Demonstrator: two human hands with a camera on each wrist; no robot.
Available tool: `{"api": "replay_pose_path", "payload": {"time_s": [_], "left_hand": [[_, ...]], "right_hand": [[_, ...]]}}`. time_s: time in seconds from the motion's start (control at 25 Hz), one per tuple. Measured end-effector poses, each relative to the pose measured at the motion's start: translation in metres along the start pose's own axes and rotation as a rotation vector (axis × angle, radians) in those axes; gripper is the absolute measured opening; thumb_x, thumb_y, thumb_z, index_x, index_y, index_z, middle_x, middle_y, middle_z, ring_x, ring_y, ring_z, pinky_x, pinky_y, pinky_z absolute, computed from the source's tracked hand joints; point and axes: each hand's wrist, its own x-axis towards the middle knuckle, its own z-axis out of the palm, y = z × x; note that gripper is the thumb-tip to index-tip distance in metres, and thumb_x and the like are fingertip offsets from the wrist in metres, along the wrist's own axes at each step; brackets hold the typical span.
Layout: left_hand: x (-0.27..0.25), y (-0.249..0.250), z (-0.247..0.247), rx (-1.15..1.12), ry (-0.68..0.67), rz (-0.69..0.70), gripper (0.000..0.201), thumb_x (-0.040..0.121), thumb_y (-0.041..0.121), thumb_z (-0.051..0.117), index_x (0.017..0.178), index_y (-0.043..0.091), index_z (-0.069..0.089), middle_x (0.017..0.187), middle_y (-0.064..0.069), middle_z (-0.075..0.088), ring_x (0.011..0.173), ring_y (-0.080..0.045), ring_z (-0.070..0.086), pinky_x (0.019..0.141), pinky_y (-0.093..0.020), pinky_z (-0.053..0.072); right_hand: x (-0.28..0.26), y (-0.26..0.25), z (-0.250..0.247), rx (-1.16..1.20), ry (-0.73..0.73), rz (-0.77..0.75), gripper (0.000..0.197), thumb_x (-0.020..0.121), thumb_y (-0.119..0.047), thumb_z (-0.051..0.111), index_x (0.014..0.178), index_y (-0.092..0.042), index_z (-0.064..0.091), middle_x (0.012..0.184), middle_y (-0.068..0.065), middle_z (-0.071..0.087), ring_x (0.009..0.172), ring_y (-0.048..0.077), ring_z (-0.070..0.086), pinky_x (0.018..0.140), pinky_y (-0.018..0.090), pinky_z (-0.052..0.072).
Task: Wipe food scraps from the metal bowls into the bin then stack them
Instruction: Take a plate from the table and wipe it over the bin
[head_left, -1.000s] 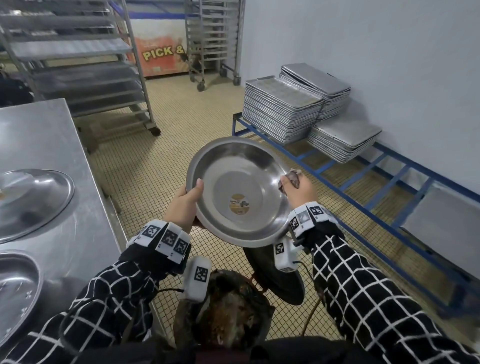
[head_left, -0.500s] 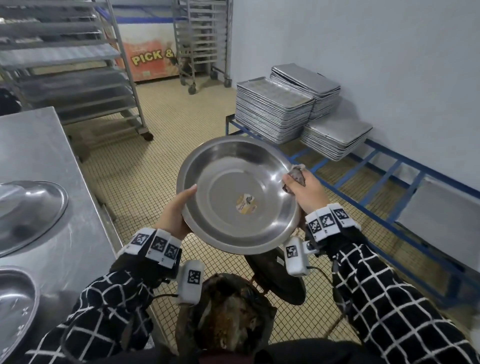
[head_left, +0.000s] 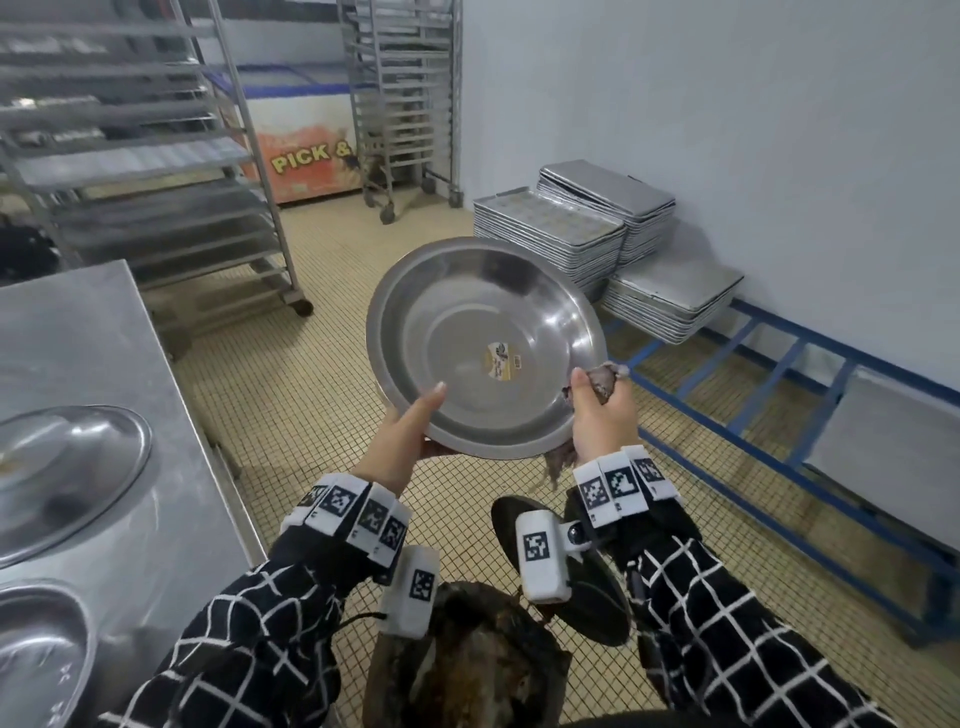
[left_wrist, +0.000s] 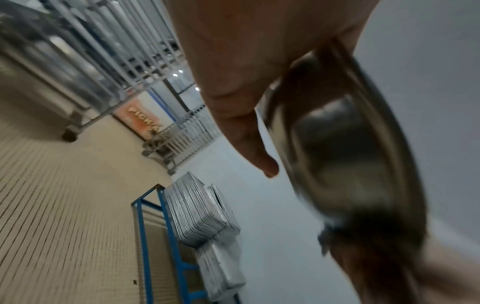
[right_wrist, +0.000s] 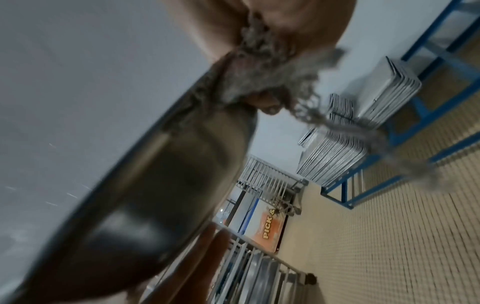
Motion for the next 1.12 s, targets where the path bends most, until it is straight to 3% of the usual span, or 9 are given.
{"api": "replay_pose_path", "payload": {"time_s": [0.08,0.16,0.36,0.44,0.6,0.76,0.92,1.04,1.12], "left_hand": [[0.002,0.005,-0.016,-0.219,-0.065,0.117,0.052,0.098,0.048,0.034,0.128,0.011,0.054,0.115,-0.011,0.067,0.102,-0.025,0.066,0.087,-0.041,0.055],[0.001,0.006,-0.026,-0.346,-0.059,0.166,0.047,0.102,0.038,0.026,0.114,0.016,0.066,0.106,-0.007,0.071,0.096,-0.022,0.068,0.083,-0.038,0.055],[-0.002,-0.012,-0.017,-0.084,0.211,0.061,0.032,0.1,0.027,0.039,0.097,0.013,0.067,0.09,-0.009,0.073,0.085,-0.022,0.068,0.084,-0.04,0.05],[-0.001,-0.021,-0.006,0.066,0.255,0.051,0.033,0.1,0.027,0.035,0.103,0.007,0.062,0.097,-0.012,0.068,0.086,-0.021,0.064,0.081,-0.034,0.05],[-0.002,-0.032,0.005,0.065,0.087,0.013,0.033,0.097,0.032,0.045,0.117,0.007,0.055,0.099,-0.007,0.069,0.09,-0.021,0.068,0.076,-0.031,0.055],[0.0,-0.023,-0.029,-0.27,0.011,0.073,0.058,0.088,0.048,0.053,0.132,0.011,0.047,0.112,-0.014,0.067,0.097,-0.031,0.066,0.077,-0.041,0.057],[-0.004,-0.005,-0.047,-0.244,0.081,0.008,0.031,0.096,0.03,0.044,0.102,0.008,0.065,0.081,-0.005,0.072,0.076,-0.023,0.067,0.074,-0.036,0.057],[-0.007,-0.01,-0.033,-0.166,0.178,0.004,0.03,0.1,0.029,0.042,0.094,0.012,0.066,0.074,-0.003,0.073,0.072,-0.02,0.067,0.08,-0.038,0.051],[-0.006,-0.015,-0.018,-0.125,0.194,0.029,0.034,0.102,0.033,0.036,0.096,0.015,0.064,0.078,-0.004,0.072,0.075,-0.02,0.066,0.079,-0.037,0.053]], "right_hand": [[0.015,-0.008,-0.011,-0.092,-0.116,-0.039,0.028,0.092,-0.032,0.057,0.116,-0.018,0.052,0.101,-0.005,0.06,0.091,0.012,0.061,0.071,0.024,0.046],[0.026,-0.017,-0.021,-0.215,-0.23,-0.092,0.025,0.091,-0.033,0.059,0.11,-0.018,0.057,0.095,-0.005,0.062,0.085,0.007,0.06,0.065,0.02,0.042],[0.008,-0.012,-0.018,-0.109,-0.131,-0.012,0.019,0.092,-0.031,0.057,0.108,-0.022,0.054,0.097,-0.004,0.061,0.086,0.012,0.061,0.074,0.03,0.048],[-0.012,-0.002,-0.003,0.043,-0.056,0.039,0.015,0.092,-0.024,0.056,0.106,-0.024,0.05,0.096,-0.006,0.058,0.085,0.012,0.061,0.073,0.029,0.051],[-0.026,0.005,0.01,0.141,0.024,0.062,0.019,0.091,-0.02,0.058,0.106,-0.024,0.047,0.094,-0.009,0.056,0.083,0.01,0.06,0.066,0.022,0.049],[-0.005,0.004,-0.013,0.016,-0.115,0.043,0.025,0.089,-0.028,0.061,0.113,-0.026,0.054,0.106,-0.003,0.061,0.091,0.017,0.065,0.077,0.037,0.055],[0.008,-0.002,-0.028,-0.137,-0.293,-0.005,0.022,0.089,-0.034,0.061,0.108,-0.025,0.057,0.105,-0.002,0.062,0.091,0.014,0.063,0.083,0.035,0.052],[-0.002,-0.002,-0.021,-0.088,-0.201,0.018,0.016,0.093,-0.031,0.055,0.107,-0.024,0.052,0.094,-0.009,0.058,0.085,0.007,0.059,0.068,0.022,0.046],[-0.01,0.003,-0.009,-0.035,-0.129,0.047,0.019,0.094,-0.029,0.054,0.11,-0.02,0.05,0.094,-0.009,0.057,0.083,0.008,0.059,0.064,0.021,0.044]]}}
